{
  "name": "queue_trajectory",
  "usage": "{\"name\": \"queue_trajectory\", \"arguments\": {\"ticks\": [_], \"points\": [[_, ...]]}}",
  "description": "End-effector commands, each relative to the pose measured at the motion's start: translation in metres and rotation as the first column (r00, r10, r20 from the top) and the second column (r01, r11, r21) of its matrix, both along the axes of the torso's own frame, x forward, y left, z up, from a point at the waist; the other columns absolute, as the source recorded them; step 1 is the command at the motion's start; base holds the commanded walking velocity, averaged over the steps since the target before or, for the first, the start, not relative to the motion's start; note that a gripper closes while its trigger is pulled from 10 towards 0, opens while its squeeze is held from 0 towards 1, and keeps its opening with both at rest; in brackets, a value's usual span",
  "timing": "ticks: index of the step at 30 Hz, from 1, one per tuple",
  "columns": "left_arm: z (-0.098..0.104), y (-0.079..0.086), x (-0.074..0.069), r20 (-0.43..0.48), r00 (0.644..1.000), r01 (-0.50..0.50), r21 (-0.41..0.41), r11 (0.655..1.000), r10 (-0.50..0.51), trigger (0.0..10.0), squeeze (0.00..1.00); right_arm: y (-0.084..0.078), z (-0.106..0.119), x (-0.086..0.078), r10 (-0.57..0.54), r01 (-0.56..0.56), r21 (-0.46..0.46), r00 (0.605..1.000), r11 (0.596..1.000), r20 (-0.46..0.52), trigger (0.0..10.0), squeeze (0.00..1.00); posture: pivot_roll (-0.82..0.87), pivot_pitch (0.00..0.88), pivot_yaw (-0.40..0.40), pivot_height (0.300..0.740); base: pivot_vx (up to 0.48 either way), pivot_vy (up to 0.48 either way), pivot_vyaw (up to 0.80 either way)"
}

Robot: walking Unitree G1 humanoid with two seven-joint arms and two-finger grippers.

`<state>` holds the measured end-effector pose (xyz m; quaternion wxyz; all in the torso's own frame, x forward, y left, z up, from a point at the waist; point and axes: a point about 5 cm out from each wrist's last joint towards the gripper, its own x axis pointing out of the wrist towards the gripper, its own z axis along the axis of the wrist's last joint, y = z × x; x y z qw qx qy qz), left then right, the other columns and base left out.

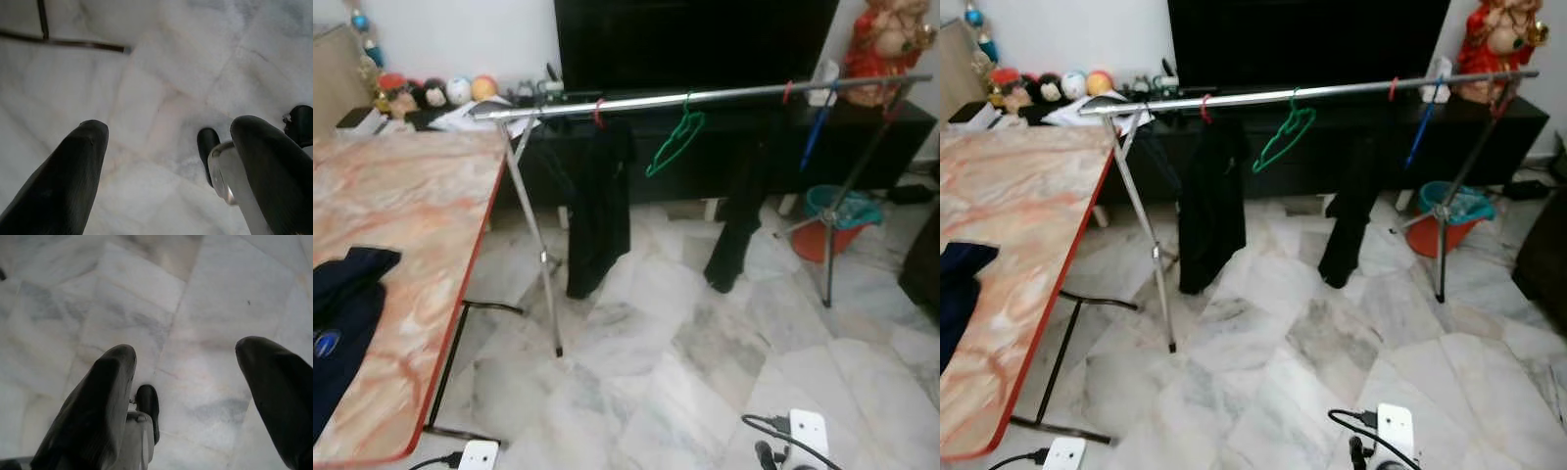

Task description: Hang hanger

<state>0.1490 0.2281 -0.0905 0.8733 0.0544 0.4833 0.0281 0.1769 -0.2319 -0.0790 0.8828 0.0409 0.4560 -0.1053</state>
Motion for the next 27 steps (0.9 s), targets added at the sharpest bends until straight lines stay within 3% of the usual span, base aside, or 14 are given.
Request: {"name": "queue_trajectory", "arguments": {"ticks": [1, 21, 27], "points": [[0.0015, -0.0026, 0.0053, 0.013, 1.000, 0.000, -0.008, 1.000, 0.001, 10.0, 0.00, -0.0047, 0.0006, -0.0013, -0.011, 0.011, -0.011, 1.000, 1.000, -0.001, 10.0, 0.00, 0.05, 0.000, 0.005, 0.740, 0.270, 0.000, 0.00], [0.0014, -0.0035, 0.0056, 0.013, 1.000, 0.000, -0.006, 1.000, 0.000, 10.0, 0.00, -0.0054, 0.0017, 0.0003, 0.022, -0.022, -0.017, 1.000, 1.000, 0.005, 10.0, 0.00, 0.05, 0.000, 0.001, 0.740, 0.274, 0.000, 0.00], [0.0014, -0.0033, 0.0057, 0.013, 1.000, -0.002, -0.005, 1.000, 0.002, 10.0, 0.00, -0.0054, 0.0018, 0.0003, 0.021, -0.021, -0.015, 1.000, 1.000, 0.007, 10.0, 0.00, 0.05, 0.000, 0.002, 0.740, 0.274, 0.000, 0.55]]}}
